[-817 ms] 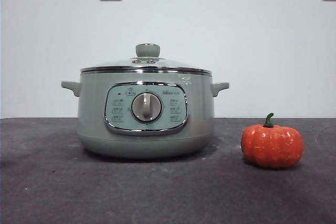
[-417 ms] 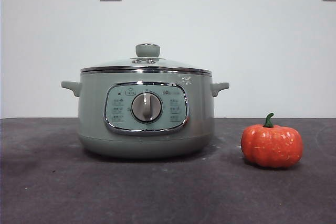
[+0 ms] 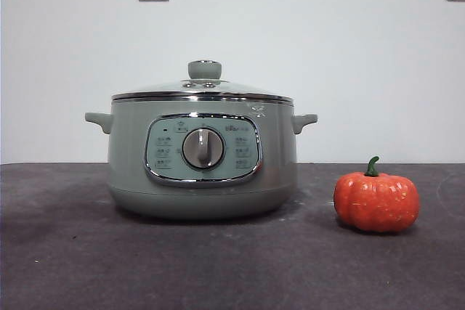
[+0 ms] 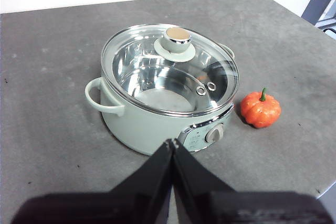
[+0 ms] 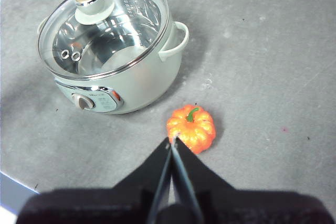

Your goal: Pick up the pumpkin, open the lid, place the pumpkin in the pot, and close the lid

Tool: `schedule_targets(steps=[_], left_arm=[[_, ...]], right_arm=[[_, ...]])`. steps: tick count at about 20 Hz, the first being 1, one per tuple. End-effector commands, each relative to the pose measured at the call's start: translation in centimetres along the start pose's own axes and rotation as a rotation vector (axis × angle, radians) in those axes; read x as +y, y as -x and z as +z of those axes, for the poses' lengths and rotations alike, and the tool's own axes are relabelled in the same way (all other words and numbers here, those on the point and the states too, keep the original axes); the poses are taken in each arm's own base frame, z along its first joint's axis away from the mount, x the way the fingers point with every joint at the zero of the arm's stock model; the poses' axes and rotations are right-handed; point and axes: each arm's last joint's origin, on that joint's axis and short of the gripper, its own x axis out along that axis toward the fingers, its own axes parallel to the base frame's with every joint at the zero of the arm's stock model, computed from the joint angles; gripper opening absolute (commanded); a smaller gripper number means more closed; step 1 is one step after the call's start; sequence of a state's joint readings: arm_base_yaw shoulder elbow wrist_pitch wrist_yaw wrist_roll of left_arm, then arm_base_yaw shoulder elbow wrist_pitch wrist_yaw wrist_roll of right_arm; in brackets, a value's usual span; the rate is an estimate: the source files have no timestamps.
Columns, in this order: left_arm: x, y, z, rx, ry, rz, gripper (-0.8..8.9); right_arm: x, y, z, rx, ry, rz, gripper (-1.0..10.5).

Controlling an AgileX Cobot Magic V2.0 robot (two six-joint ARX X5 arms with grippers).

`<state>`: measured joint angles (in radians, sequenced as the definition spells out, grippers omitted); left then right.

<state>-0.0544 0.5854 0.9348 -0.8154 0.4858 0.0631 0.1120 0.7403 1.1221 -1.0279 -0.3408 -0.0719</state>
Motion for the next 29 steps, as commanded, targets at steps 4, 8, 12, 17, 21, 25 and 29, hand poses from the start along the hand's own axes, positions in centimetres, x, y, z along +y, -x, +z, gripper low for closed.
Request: schedule_targets(steps=[4, 8, 12, 17, 21, 25, 29], left_arm=[[0.0, 0.1, 0.1, -0.009, -0.016, -0.003, 7.25], [0.0, 0.1, 0.1, -0.009, -0.016, -0.003, 7.23], [0.0, 0.1, 0.1, -0.009, -0.016, -0.004, 7.23], [0.0, 0.1, 0.1, -0.01, -0.016, -0.012, 7.24], [0.0, 0.1, 0.1, -0.009, -0.016, -0.012, 7.23], [0.0, 0.1, 0.1, -0.009, -0.016, -0.012, 7.24], [0.0, 0.1, 0.1, -0.01, -0.016, -0.012, 7.23]], right_arm=[[0.0, 0.0, 0.0, -0.003, -0.004, 0.002, 7.3], [0.0, 0.0, 0.0, -0.003, -0.009, 0.003, 7.2], [0.0, -0.2, 0.1, 0.004, -0.012, 0.003, 7.2], [-0.5, -3.3, 1.1, 0.1, -0.011, 0.048, 7.2], [-0.7, -8.8, 2.0, 0.253, -0.005, 0.101, 7.2], [-1.3, -15.1, 1.9, 0.395, 0.015, 0.071, 7.2], [-1.7, -20.5, 0.7, 0.525, 0.033, 0.031, 7.2]])
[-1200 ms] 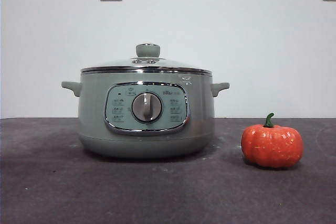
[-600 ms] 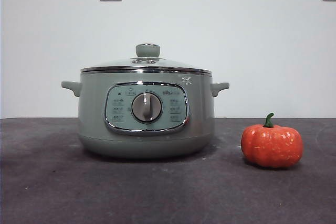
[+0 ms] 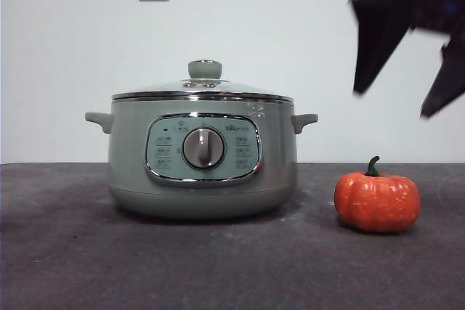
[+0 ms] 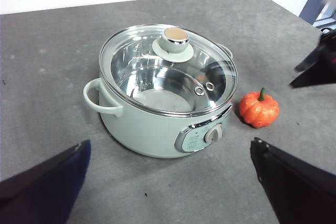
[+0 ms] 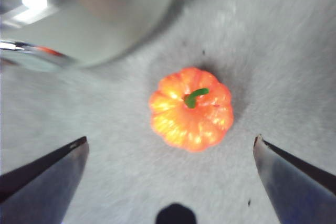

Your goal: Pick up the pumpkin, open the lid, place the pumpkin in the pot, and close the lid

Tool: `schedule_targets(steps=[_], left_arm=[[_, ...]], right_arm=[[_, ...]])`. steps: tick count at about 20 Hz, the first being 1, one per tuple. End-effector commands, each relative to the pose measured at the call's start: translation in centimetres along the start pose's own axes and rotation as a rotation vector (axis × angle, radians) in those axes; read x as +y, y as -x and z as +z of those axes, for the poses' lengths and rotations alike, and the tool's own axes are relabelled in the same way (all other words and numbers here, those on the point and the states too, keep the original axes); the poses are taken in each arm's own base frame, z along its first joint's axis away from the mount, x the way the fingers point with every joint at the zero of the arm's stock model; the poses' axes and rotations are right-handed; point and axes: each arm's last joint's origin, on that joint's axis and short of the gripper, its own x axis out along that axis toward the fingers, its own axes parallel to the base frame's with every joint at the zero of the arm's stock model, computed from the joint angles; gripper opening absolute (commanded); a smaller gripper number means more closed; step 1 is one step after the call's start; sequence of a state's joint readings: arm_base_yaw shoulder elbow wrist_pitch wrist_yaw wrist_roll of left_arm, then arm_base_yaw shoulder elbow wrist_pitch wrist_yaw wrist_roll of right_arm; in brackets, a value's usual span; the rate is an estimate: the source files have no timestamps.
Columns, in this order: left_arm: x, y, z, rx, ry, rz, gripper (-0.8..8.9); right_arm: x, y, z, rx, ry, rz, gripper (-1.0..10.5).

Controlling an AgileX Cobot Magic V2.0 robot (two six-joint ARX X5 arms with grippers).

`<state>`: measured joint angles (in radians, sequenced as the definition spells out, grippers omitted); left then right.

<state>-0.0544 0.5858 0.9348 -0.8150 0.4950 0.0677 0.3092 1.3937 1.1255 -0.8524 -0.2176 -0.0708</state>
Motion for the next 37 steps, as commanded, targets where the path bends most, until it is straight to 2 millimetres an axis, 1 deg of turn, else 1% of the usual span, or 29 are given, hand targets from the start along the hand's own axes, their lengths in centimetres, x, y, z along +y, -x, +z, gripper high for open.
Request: schedule_targets(steps=[1, 3, 5, 9, 10, 13, 15, 18, 19, 21, 22, 24, 26, 29, 32, 34, 35, 37], left_arm=[[0.0, 0.1, 0.1, -0.009, -0.011, -0.003, 7.23], [0.0, 0.1, 0.1, -0.009, -0.011, -0.003, 7.23], [0.0, 0.1, 0.1, -0.009, -0.011, -0.002, 7.24], [0.0, 0.1, 0.1, -0.009, -0.011, -0.002, 7.23], [0.0, 0.1, 0.1, -0.009, -0.011, -0.002, 7.23], [0.0, 0.1, 0.1, -0.008, -0.011, -0.002, 7.24], [0.0, 0.1, 0.1, -0.008, -0.011, -0.002, 7.23], [0.0, 0.1, 0.1, -0.008, -0.011, -0.002, 7.24], [0.0, 0.1, 0.1, -0.008, -0.011, -0.002, 7.24], [0.0, 0.1, 0.1, -0.008, -0.011, -0.002, 7.24], [0.0, 0.1, 0.1, -0.008, -0.011, -0.002, 7.24], [0.0, 0.1, 0.1, -0.008, -0.011, -0.002, 7.24], [0.1, -0.1, 0.1, -0.003, -0.008, -0.002, 7.24], [0.2, -0.3, 0.2, -0.002, -0.007, -0.003, 7.23], [0.5, -0.8, 0.6, -0.006, -0.01, -0.004, 7.24], [0.7, -1.3, 0.7, 0.002, -0.007, -0.009, 7.23], [0.8, -1.6, 0.9, 0.005, -0.008, -0.014, 7.23], [1.0, -2.6, 1.3, 0.005, -0.019, -0.035, 7.23]], right_arm=[[-0.2, -2.9, 0.6, 0.058, 0.018, -0.037, 7.2], [-0.3, -4.9, 0.9, 0.101, 0.027, -0.072, 7.2], [-0.5, -6.7, 0.9, 0.141, 0.026, -0.067, 7.2], [-0.6, -9.2, 0.9, 0.191, 0.03, -0.063, 7.2], [-0.6, -9.7, 0.9, 0.197, 0.03, -0.067, 6.7], [-0.6, -9.9, 0.8, 0.203, 0.026, -0.078, 1.9], [-0.7, -9.9, 0.8, 0.206, 0.024, -0.078, -0.2], [-0.7, -9.8, 0.8, 0.202, 0.024, -0.078, -0.2], [-0.6, -9.4, 0.9, 0.194, 0.026, -0.079, -0.2], [-0.3, -7.7, 1.1, 0.144, 0.033, -0.081, -0.2], [0.0, -6.3, 1.2, 0.097, 0.038, -0.084, -0.2], [0.7, -2.9, 1.2, -0.007, 0.049, -0.09, -0.2], [1.4, 1.1, 0.7, -0.121, 0.06, -0.094, -0.2], [2.8, 6.7, -1.3, -0.28, 0.075, -0.088, -0.2], [4.4, 11.2, -3.9, -0.429, 0.108, -0.061, -0.2], [5.1, 13.4, -5.7, -0.505, 0.123, -0.041, -0.2], [5.4, 14.2, -6.4, -0.532, 0.134, -0.033, -0.2], [5.6, 15.0, -7.2, -0.565, 0.133, -0.018, -0.2]])
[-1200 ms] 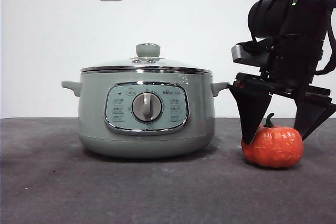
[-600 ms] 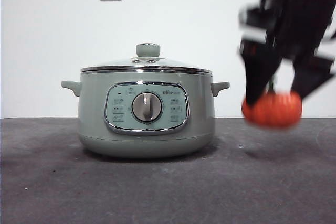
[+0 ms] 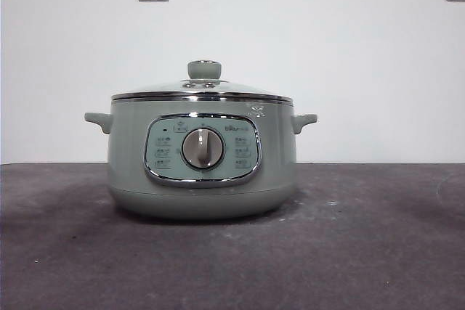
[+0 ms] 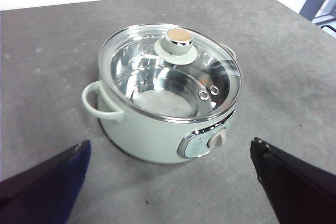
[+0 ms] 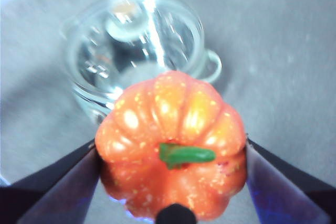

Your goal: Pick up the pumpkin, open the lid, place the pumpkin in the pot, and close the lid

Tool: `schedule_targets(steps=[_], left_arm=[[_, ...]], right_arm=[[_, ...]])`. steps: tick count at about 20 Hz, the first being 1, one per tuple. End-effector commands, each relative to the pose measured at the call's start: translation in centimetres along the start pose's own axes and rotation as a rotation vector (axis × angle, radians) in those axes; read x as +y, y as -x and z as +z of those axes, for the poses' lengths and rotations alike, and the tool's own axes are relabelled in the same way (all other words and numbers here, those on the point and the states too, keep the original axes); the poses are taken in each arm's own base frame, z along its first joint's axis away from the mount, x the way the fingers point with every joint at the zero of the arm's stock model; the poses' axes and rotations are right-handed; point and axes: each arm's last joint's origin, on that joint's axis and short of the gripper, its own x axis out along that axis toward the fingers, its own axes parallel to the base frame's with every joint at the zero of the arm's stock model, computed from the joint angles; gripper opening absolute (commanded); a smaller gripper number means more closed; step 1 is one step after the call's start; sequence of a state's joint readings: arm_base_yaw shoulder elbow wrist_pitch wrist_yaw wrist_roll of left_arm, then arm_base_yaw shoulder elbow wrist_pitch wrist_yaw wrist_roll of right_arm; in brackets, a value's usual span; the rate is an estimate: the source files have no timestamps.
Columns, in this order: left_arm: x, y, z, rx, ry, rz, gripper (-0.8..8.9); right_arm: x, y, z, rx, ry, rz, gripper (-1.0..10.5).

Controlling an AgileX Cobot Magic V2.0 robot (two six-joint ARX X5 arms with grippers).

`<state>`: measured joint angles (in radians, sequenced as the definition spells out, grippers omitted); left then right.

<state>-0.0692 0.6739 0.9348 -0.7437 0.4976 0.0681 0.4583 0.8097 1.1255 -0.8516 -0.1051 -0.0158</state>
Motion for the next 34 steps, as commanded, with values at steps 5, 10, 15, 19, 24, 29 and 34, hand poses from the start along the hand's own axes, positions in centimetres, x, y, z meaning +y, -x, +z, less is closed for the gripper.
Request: schedule_targets(steps=[5, 10, 15, 19, 24, 29, 34], left_arm=[[0.4, -4.5, 2.8, 0.001, -0.062, -0.093, 7.23], [0.3, -9.8, 6.6, 0.006, -0.109, -0.124, 7.23], [0.5, -16.9, 9.2, 0.076, -0.141, -0.15, 7.23], [0.4, -21.9, 9.4, 0.13, -0.155, -0.156, 7.23], [-0.2, -25.7, 7.6, 0.185, -0.206, -0.123, 7.23], [-0.6, -27.0, 6.7, 0.22, -0.259, -0.071, 7.2], [-0.7, -27.0, 6.6, 0.239, -0.262, -0.045, 4.79]], right_arm=[[0.1, 0.1, -0.2, 0.01, -0.021, 0.009, -0.2], [0.1, -0.6, -0.1, 0.029, -0.023, 0.009, -0.2], [0.1, -0.6, -0.1, 0.031, -0.023, 0.009, -0.2], [0.1, -0.6, -0.1, 0.032, -0.023, 0.009, -0.2], [0.1, -0.6, -0.1, 0.031, -0.023, 0.007, -0.2], [0.1, -0.7, -0.1, 0.033, -0.023, 0.007, -0.2], [0.1, -0.7, -0.1, 0.032, -0.023, 0.007, -0.2]])
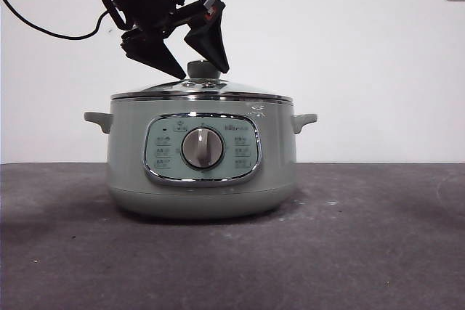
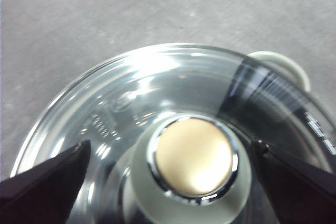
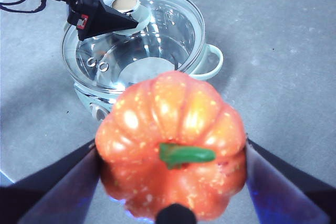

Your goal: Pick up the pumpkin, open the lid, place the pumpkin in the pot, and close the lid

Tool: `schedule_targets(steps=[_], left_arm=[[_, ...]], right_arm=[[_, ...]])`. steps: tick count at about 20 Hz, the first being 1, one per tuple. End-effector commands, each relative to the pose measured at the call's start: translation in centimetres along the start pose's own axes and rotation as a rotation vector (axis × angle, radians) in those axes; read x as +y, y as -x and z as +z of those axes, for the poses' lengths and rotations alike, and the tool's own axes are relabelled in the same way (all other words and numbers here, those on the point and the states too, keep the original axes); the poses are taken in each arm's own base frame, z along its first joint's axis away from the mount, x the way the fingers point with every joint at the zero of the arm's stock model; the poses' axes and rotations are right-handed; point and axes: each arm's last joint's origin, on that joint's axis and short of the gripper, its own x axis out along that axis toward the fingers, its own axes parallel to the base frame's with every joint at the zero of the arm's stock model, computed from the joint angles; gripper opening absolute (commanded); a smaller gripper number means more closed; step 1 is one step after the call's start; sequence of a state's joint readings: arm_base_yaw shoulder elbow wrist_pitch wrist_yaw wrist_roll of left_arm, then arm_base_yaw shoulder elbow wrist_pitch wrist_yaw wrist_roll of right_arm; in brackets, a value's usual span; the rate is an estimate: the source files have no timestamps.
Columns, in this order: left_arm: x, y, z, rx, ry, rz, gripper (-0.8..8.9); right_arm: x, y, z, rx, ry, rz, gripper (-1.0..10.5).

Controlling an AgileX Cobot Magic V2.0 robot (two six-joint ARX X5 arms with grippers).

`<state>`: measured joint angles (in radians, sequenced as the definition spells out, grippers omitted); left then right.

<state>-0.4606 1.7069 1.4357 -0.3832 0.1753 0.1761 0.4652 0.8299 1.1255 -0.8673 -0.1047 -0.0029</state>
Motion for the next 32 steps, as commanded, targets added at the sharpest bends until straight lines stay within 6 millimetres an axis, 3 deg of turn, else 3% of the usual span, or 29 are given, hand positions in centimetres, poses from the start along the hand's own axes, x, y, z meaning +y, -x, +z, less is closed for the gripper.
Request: schedule_targets(steps=[1, 4, 6, 10, 18, 24, 28, 32], left_arm=[[-0.2, -0.2, -0.2, 0.015, -0.012, -0.016, 4.02], [-0.5, -0.3, -0.2, 0.017, -0.015, -0.025, 3.39], [-0.5, -0.3, -0.2, 0.016, -0.016, -0.026, 1.91], [-0.5, -0.3, -0.1, 0.009, -0.013, -0.025, -0.12], [-0.6, 0.9, 0.6, -0.033, -0.02, -0.02, -0.08], [-0.9, 5.9, 2.5, -0.144, -0.038, 0.011, -0.08], [-1.3, 11.9, 2.8, -0.187, -0.035, 0.039, -0.08], [-2.2, 19.3, 1.7, -0.214, -0.026, 0.118, -0.08]], right_arm=[[0.0, -0.1, 0.0, -0.004, -0.01, 0.001, -0.2], [0.0, -0.1, 0.0, -0.004, -0.01, 0.001, -0.2], [0.0, -0.1, 0.0, -0.004, -0.01, 0.001, -0.2], [0.0, -0.1, 0.0, -0.003, -0.009, 0.001, -0.2], [0.0, -0.1, 0.0, -0.003, -0.01, 0.001, -0.2], [0.0, -0.1, 0.0, -0.003, -0.01, 0.001, -0.2], [-0.1, -0.9, 0.5, -0.009, -0.009, 0.003, -0.2], [0.0, -4.2, 2.1, -0.041, -0.004, 0.134, -0.2]])
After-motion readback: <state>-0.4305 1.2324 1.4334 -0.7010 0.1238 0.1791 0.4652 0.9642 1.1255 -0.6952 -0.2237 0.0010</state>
